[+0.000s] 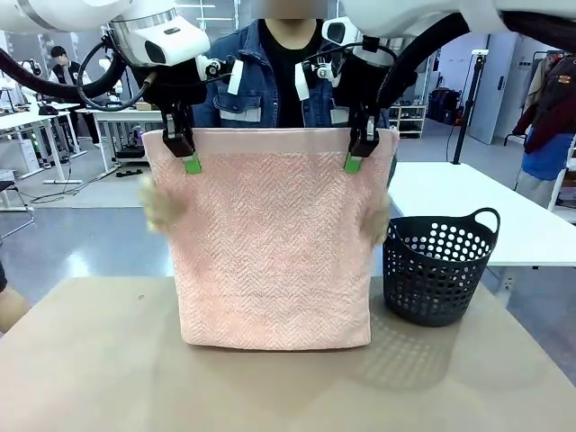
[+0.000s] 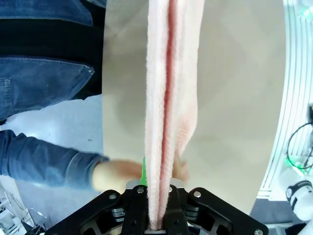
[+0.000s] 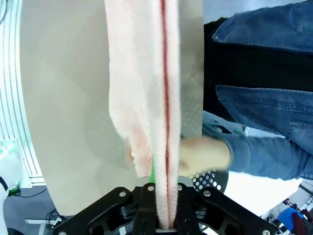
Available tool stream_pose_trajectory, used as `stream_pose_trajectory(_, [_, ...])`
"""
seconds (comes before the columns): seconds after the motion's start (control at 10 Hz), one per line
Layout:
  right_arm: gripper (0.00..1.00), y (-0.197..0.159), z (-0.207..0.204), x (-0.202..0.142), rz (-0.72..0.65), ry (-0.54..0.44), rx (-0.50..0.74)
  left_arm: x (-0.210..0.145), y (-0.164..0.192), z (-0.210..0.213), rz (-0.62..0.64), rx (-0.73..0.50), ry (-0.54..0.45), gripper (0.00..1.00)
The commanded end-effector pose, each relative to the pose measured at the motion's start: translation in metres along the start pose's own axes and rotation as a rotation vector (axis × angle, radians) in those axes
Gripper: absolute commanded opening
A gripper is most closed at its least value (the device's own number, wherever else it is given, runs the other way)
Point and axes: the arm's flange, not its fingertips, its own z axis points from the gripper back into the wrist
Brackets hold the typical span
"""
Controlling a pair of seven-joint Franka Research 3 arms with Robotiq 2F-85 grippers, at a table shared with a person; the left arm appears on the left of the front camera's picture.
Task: Fold the towel.
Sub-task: Release the end of the 100 cm Hotel Towel you were holding and grab the top end of the folded side, then release the end of the 100 cm Hotel Towel you were holding.
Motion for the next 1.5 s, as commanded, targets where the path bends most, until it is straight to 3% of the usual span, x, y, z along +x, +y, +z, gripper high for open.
stream_pose_trajectory(0.0, [0.00,0.0009,0.0065,0.0025,0.019,0.012,-0.016,0.0019,-0.0008,0.0057,-0.008,0.012,0.006,0.00])
stream_pose_trajectory(1.4, [0.00,0.0009,0.0065,0.0025,0.019,0.012,-0.016,0.0019,-0.0008,0.0057,-0.008,0.012,0.006,0.00])
